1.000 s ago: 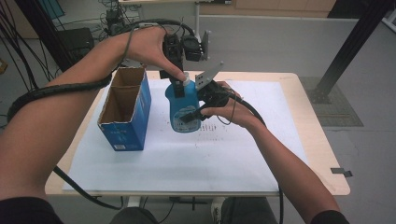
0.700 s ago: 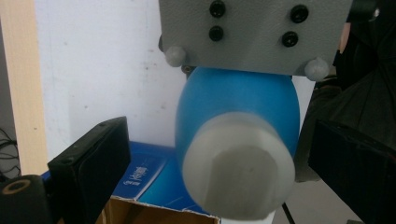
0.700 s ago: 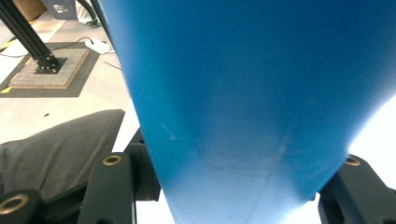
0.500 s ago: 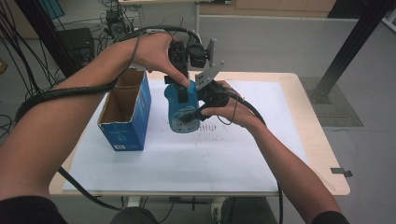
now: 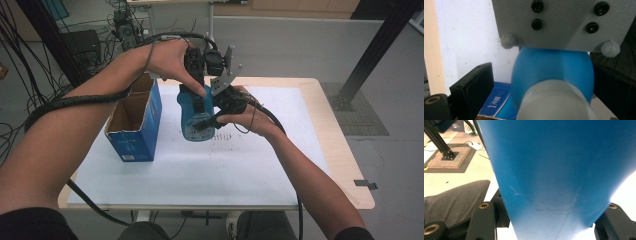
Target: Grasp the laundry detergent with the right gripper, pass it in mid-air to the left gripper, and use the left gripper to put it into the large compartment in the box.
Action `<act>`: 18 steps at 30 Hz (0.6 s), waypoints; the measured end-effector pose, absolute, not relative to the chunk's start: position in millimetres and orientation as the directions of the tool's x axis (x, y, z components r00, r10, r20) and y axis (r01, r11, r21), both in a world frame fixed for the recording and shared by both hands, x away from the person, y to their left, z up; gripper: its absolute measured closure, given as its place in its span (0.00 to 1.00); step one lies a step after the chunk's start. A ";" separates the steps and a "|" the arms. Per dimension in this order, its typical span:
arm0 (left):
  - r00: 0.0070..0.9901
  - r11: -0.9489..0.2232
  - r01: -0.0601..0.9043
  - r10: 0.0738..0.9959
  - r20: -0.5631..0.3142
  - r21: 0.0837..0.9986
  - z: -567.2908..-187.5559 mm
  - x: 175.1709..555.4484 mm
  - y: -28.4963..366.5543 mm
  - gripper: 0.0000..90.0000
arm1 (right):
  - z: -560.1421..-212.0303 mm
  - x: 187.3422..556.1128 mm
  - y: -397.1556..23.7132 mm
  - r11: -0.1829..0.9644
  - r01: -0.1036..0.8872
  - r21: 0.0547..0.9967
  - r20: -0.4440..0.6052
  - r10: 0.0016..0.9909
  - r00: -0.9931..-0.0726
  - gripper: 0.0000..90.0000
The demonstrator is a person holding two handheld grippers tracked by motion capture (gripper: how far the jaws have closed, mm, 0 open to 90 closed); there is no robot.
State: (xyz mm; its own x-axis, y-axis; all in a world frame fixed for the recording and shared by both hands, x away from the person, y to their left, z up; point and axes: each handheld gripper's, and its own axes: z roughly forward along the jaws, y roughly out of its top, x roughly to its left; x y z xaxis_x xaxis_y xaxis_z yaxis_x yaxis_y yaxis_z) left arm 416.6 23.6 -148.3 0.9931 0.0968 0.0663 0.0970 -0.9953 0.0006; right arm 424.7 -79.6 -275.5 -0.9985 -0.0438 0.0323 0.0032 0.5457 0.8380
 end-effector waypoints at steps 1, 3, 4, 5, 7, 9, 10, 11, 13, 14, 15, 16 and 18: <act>0.993 -0.995 0.097 0.097 0.066 0.001 -148.3 416.6 23.6 0.07 | -275.5 424.7 -79.6 0.546 0.003 0.838 0.032 -0.044 -0.999 0.48; 0.993 -0.996 0.093 0.093 0.068 0.001 -148.7 416.6 23.4 0.07 | -275.8 425.6 -79.5 0.543 -0.001 0.840 0.026 -0.043 -0.999 0.48; 0.993 -0.996 0.093 0.093 0.067 0.003 -148.7 416.5 23.3 0.07 | -275.9 426.4 -79.5 0.541 -0.006 0.841 0.021 -0.044 -0.999 0.48; 0.994 -0.996 0.094 0.094 0.064 0.003 -148.6 416.3 23.1 0.07 | -276.2 426.9 -79.2 0.540 -0.003 0.842 0.022 -0.040 -0.999 0.48; 0.994 -0.996 0.092 0.092 0.063 0.001 -148.8 416.0 23.0 0.07 | -276.3 427.2 -78.9 0.539 -0.003 0.842 0.021 -0.039 -0.999 0.48; 0.994 -0.996 0.090 0.089 0.064 0.000 -149.1 415.7 22.9 0.07 | -276.4 427.2 -78.4 0.537 -0.004 0.843 0.021 -0.040 -0.999 0.48; 0.994 -0.996 0.089 0.089 0.065 -0.001 -149.1 415.7 22.8 0.07 | -276.4 427.1 -78.0 0.536 -0.004 0.844 0.021 -0.041 -0.999 0.48; 0.994 -0.996 0.090 0.090 0.064 0.001 -149.1 415.4 23.0 0.07 | -276.4 427.0 -77.2 0.535 -0.006 0.845 0.020 -0.042 -0.999 0.48; 0.994 -0.996 0.090 0.090 0.065 0.002 -149.0 415.0 23.6 0.07 | -276.3 426.9 -77.0 0.534 -0.006 0.845 0.020 -0.043 -0.999 0.48; 0.994 -0.996 0.088 0.088 0.064 0.001 -149.0 414.8 23.9 0.07 | -276.2 426.8 -76.8 0.533 -0.005 0.846 0.020 -0.042 -0.999 0.48; 0.994 -0.996 0.090 0.090 0.063 0.002 -149.2 414.3 24.3 0.07 | -276.1 426.9 -76.7 0.532 -0.007 0.846 0.018 -0.042 -0.999 0.48; 0.994 -0.996 0.090 0.090 0.062 0.005 -149.7 413.9 24.7 0.07 | -275.7 426.4 -76.1 0.532 -0.007 0.847 0.019 -0.043 -0.999 0.48; 0.994 -0.996 0.089 0.089 0.062 0.005 -149.9 413.8 24.9 0.07 | -275.6 426.3 -76.0 0.533 -0.008 0.846 0.019 -0.045 -0.999 0.48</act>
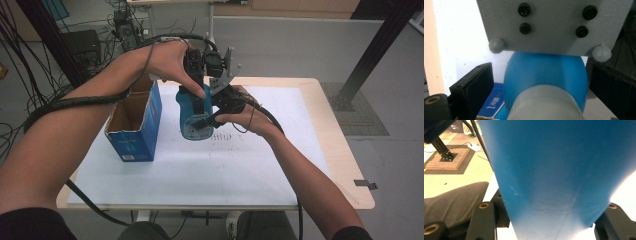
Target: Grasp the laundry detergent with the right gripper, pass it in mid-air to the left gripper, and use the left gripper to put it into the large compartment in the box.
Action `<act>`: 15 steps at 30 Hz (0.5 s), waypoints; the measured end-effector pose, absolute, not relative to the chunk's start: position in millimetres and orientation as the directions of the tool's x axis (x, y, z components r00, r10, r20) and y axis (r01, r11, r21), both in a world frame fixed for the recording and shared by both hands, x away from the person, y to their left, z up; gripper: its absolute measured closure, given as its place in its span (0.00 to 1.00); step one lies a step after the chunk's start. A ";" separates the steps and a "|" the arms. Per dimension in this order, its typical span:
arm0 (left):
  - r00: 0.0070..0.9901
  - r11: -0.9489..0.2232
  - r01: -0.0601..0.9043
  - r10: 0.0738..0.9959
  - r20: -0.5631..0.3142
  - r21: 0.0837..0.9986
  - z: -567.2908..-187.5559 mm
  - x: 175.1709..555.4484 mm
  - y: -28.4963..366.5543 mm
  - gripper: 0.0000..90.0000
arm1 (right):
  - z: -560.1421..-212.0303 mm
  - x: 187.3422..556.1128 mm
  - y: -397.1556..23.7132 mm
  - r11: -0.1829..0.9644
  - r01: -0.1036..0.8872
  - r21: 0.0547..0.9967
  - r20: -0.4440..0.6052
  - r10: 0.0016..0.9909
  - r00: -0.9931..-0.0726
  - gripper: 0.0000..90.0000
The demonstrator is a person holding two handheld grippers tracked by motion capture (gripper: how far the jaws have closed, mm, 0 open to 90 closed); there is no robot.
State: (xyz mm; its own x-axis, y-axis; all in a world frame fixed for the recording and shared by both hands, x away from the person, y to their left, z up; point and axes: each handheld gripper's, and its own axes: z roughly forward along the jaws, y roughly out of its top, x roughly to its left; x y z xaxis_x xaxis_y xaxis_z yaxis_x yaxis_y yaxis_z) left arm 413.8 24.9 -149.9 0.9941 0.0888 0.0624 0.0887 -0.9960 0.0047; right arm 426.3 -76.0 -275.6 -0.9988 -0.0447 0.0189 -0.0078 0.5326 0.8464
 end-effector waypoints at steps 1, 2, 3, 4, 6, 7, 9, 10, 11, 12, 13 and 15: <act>0.994 -0.996 0.089 0.089 0.062 0.006 -150.5 413.4 25.1 0.07 | -275.5 426.2 -75.7 0.532 -0.009 0.847 0.018 -0.046 -0.999 0.48; 0.994 -0.996 0.090 0.090 0.063 0.005 -150.8 413.2 25.1 0.07 | -275.5 426.1 -75.6 0.531 -0.011 0.847 0.017 -0.047 -0.999 0.48; 0.994 -0.996 0.090 0.090 0.061 0.002 -150.7 413.0 24.9 0.07 | -275.5 426.5 -75.2 0.526 -0.020 0.850 0.008 -0.050 -0.999 0.48; 0.994 -0.996 0.088 0.088 0.060 0.003 -151.3 412.8 24.7 0.07 | -275.4 426.5 -75.1 0.525 -0.021 0.851 0.007 -0.052 -0.999 0.48; 0.994 -0.996 0.086 0.086 0.060 0.002 -151.9 412.6 24.1 0.07 | -274.9 425.9 -75.1 0.524 -0.017 0.851 0.010 -0.050 -0.999 0.48; 0.995 -0.996 0.084 0.084 0.060 0.001 -152.1 412.4 24.0 0.07 | -274.6 425.7 -75.2 0.525 -0.017 0.851 0.010 -0.048 -0.999 0.48; 0.995 -0.996 0.084 0.084 0.061 0.002 -152.4 412.3 23.8 0.07 | -274.3 425.7 -75.3 0.524 -0.017 0.851 0.010 -0.048 -0.999 0.48; 0.995 -0.996 0.086 0.086 0.058 0.005 -152.3 411.9 24.0 0.07 | -273.8 425.5 -75.7 0.524 -0.016 0.852 0.011 -0.049 -0.999 0.48; 0.995 -0.996 0.084 0.084 0.059 0.005 -152.2 412.1 24.1 0.07 | -273.5 425.5 -75.9 0.524 -0.017 0.852 0.010 -0.049 -0.999 0.48; 0.995 -0.996 0.084 0.084 0.059 0.005 -152.2 412.1 24.1 0.07 | -273.5 425.5 -75.9 0.524 -0.017 0.852 0.010 -0.049 -0.999 0.48; 0.995 -0.997 0.083 0.083 0.063 0.006 -152.2 412.3 24.1 0.07 | -273.3 425.6 -76.2 0.524 -0.017 0.852 0.009 -0.048 -0.999 0.48; 0.995 -0.997 0.083 0.083 0.061 0.005 -151.7 412.3 23.9 0.07 | -272.8 425.6 -76.6 0.523 -0.017 0.852 0.008 -0.045 -0.999 0.48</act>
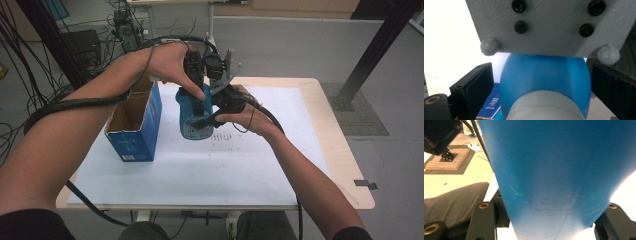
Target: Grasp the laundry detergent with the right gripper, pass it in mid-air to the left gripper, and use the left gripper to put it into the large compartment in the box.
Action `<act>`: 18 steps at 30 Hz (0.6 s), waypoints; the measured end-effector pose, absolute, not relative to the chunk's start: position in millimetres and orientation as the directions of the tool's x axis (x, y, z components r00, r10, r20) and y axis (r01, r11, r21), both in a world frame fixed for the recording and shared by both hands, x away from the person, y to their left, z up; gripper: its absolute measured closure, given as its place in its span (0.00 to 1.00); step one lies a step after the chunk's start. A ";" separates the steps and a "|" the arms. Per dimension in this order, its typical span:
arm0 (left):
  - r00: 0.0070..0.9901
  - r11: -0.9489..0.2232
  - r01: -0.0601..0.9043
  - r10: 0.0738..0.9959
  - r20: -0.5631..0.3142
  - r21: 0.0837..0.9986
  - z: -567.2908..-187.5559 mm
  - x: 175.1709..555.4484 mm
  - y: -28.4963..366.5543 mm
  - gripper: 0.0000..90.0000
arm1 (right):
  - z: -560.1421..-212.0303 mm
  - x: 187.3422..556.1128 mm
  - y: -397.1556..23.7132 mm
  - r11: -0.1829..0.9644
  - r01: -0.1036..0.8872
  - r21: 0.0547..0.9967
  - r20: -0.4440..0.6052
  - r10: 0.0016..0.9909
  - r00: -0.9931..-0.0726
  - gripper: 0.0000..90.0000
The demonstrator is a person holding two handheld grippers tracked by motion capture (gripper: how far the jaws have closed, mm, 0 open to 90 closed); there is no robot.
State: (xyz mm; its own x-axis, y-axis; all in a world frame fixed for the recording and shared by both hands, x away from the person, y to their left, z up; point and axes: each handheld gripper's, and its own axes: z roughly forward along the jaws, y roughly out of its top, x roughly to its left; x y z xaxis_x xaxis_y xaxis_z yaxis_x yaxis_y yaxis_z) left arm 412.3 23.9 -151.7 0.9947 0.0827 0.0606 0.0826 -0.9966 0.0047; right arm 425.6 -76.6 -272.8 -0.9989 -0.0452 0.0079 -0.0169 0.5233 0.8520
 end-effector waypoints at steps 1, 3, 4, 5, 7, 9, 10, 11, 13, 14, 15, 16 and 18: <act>0.995 -0.997 0.083 0.083 0.060 0.004 -151.7 412.2 23.8 0.07 | -272.8 425.7 -76.5 0.522 -0.017 0.853 0.009 -0.048 -0.999 0.48; 0.995 -0.997 0.082 0.082 0.061 0.004 -151.6 412.4 23.4 0.07 | -272.7 425.5 -76.3 0.522 -0.018 0.853 0.009 -0.049 -0.999 0.48; 0.995 -0.997 0.082 0.082 0.060 0.004 -151.6 412.4 23.2 0.07 | -272.7 425.3 -76.2 0.522 -0.018 0.853 0.009 -0.049 -0.999 0.48; 0.995 -0.997 0.082 0.082 0.060 0.005 -151.8 412.2 23.1 0.07 | -272.7 425.2 -76.1 0.522 -0.018 0.853 0.009 -0.049 -0.999 0.48; 0.995 -0.997 0.081 0.081 0.060 0.004 -151.9 412.3 22.9 0.07 | -272.8 425.0 -76.0 0.522 -0.018 0.853 0.010 -0.050 -0.999 0.48; 0.995 -0.997 0.081 0.081 0.061 0.003 -152.1 412.3 22.7 0.07 | -272.9 425.0 -76.2 0.523 -0.018 0.852 0.008 -0.049 -0.999 0.48; 0.995 -0.997 0.080 0.080 0.059 0.004 -152.0 412.1 22.6 0.07 | -272.9 425.0 -76.3 0.524 -0.018 0.852 0.008 -0.048 -0.999 0.48; 0.995 -0.997 0.080 0.080 0.061 0.007 -152.0 411.9 22.5 0.07 | -272.8 425.0 -76.4 0.524 -0.018 0.852 0.009 -0.048 -0.999 0.48; 0.995 -0.997 0.080 0.080 0.060 0.004 -151.4 412.1 22.3 0.07 | -272.4 425.1 -76.9 0.522 -0.018 0.853 0.008 -0.048 -0.999 0.48; 0.995 -0.997 0.079 0.079 0.061 0.006 -151.2 412.1 22.2 0.07 | -272.4 425.1 -76.9 0.522 -0.018 0.853 0.008 -0.048 -0.999 0.48; 0.995 -0.997 0.078 0.078 0.061 0.005 -151.1 412.2 22.2 0.07 | -272.3 425.2 -77.0 0.520 -0.018 0.854 0.007 -0.047 -0.999 0.48; 0.995 -0.997 0.078 0.078 0.062 0.006 -151.0 412.1 22.2 0.07 | -272.2 425.3 -77.1 0.520 -0.017 0.854 0.008 -0.047 -0.999 0.48; 0.995 -0.997 0.078 0.079 0.062 0.006 -151.1 412.0 22.3 0.07 | -272.1 425.4 -77.3 0.520 -0.017 0.854 0.007 -0.046 -0.999 0.48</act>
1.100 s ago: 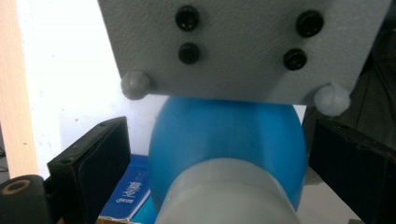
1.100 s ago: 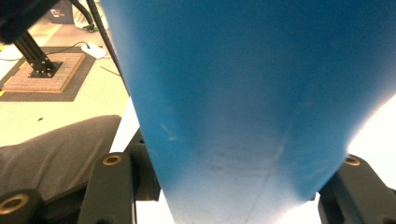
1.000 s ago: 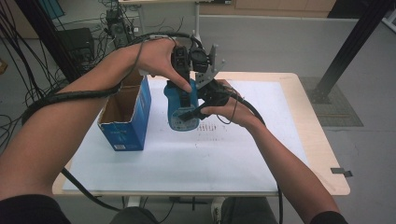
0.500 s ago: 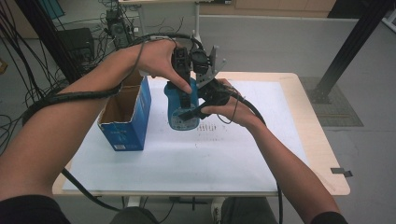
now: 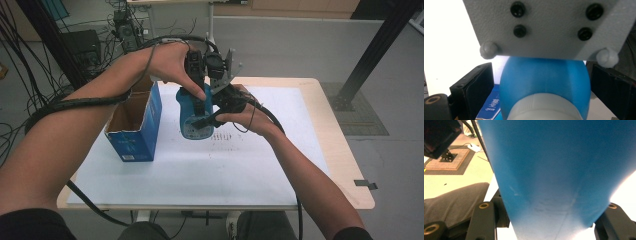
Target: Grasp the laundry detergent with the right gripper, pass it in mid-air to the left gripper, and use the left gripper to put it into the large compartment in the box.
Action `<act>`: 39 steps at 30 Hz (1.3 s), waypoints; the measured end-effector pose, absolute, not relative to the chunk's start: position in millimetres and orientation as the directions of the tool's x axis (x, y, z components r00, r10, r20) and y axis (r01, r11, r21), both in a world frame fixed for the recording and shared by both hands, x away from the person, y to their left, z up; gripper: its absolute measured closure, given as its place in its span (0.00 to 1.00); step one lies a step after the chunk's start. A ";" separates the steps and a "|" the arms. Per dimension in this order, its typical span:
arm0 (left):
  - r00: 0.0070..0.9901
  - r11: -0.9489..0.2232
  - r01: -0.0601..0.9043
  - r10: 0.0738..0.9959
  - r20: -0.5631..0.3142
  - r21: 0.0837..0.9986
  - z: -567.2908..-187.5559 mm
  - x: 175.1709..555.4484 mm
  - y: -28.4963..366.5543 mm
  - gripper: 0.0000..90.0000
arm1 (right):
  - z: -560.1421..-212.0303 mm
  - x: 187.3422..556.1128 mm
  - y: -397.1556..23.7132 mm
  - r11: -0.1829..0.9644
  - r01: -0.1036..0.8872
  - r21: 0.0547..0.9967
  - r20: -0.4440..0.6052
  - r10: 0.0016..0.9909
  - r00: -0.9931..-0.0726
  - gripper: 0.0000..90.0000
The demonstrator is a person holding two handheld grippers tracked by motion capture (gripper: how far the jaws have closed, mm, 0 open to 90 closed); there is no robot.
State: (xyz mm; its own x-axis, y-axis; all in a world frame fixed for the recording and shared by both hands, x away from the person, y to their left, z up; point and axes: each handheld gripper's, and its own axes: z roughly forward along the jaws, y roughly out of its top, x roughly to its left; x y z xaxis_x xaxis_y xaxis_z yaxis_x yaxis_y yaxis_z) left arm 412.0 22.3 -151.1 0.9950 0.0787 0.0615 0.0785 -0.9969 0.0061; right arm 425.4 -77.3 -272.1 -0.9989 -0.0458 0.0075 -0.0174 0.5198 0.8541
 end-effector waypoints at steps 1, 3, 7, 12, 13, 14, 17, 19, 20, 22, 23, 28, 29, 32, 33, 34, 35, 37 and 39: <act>0.995 -0.997 0.079 0.079 0.060 0.006 -151.2 412.0 22.4 0.07 | -272.2 425.4 -77.3 0.520 -0.017 0.854 0.007 -0.045 -0.999 0.48; 0.995 -0.997 0.077 0.078 0.058 0.008 -151.3 412.0 22.7 0.07 | -272.4 425.3 -77.0 0.520 -0.017 0.854 0.008 -0.046 -0.999 0.48; 0.995 -0.997 0.078 0.078 0.060 0.008 -151.6 411.7 23.6 0.07 | -272.6 425.4 -76.6 0.523 -0.017 0.852 0.008 -0.046 -0.999 0.48; 0.995 -0.997 0.076 0.077 0.059 0.007 -150.9 410.9 24.2 0.07 | -272.5 426.2 -76.5 0.521 -0.018 0.853 0.007 -0.046 -0.999 0.48; 0.995 -0.997 0.078 0.078 0.060 0.007 -150.9 410.9 24.3 0.07 | -272.4 426.2 -76.5 0.521 -0.018 0.853 0.007 -0.046 -0.999 0.48; 0.995 -0.997 0.078 0.079 0.061 0.007 -150.8 410.9 24.4 0.07 | -272.3 426.2 -76.5 0.521 -0.018 0.853 0.007 -0.046 -0.999 0.48; 0.995 -0.997 0.077 0.077 0.062 0.007 -150.7 410.7 24.3 0.07 | -272.3 426.0 -76.5 0.520 -0.018 0.854 0.007 -0.045 -0.999 0.48; 0.995 -0.997 0.076 0.077 0.062 0.008 -150.4 410.5 24.1 0.07 | -272.1 425.6 -76.4 0.520 -0.018 0.854 0.006 -0.045 -0.999 0.48; 0.995 -0.997 0.076 0.077 0.063 0.012 -150.4 410.5 24.1 0.07 | -271.9 425.6 -76.4 0.521 -0.019 0.853 0.006 -0.046 -0.999 0.48; 0.995 -0.997 0.076 0.076 0.065 0.009 -149.8 410.5 23.9 0.07 | -271.6 425.4 -76.3 0.519 -0.022 0.854 0.003 -0.048 -0.999 0.48; 0.995 -0.997 0.076 0.077 0.066 0.010 -149.4 410.7 23.9 0.07 | -271.6 425.4 -76.3 0.519 -0.022 0.854 0.003 -0.048 -0.999 0.48; 0.995 -0.997 0.077 0.077 0.070 0.014 -148.6 410.9 22.4 0.07 | -270.2 424.5 -77.6 0.517 -0.016 0.856 0.007 -0.042 -0.999 0.48; 0.995 -0.997 0.074 0.075 0.071 0.012 -148.4 410.9 22.0 0.07 | -270.2 424.5 -77.6 0.517 -0.016 0.856 0.007 -0.042 -0.999 0.48; 0.994 -0.997 0.077 0.078 0.073 0.013 -148.5 410.9 21.9 0.07 | -269.7 424.5 -78.6 0.516 -0.019 0.856 0.002 -0.040 -0.999 0.48; 0.994 -0.997 0.077 0.078 0.073 0.014 -148.5 411.0 22.0 0.07 | -269.6 424.5 -78.9 0.516 -0.018 0.856 0.003 -0.040 -0.999 0.48; 0.994 -0.997 0.074 0.075 0.075 0.012 -148.4 411.3 21.9 0.07 | -269.6 424.5 -79.1 0.516 -0.018 0.857 0.003 -0.039 -0.999 0.48; 0.994 -0.997 0.076 0.076 0.077 0.014 -148.7 411.4 22.0 0.07 | -269.5 424.3 -79.2 0.516 -0.018 0.856 0.003 -0.039 -0.999 0.48; 0.994 -0.997 0.076 0.077 0.077 0.012 -148.4 411.7 21.6 0.07 | -269.5 424.4 -79.3 0.516 -0.017 0.856 0.003 -0.039 -0.999 0.48; 0.994 -0.997 0.075 0.076 0.076 0.012 -148.1 411.8 21.5 0.07 | -269.4 424.4 -79.2 0.515 -0.018 0.857 0.002 -0.039 -0.999 0.48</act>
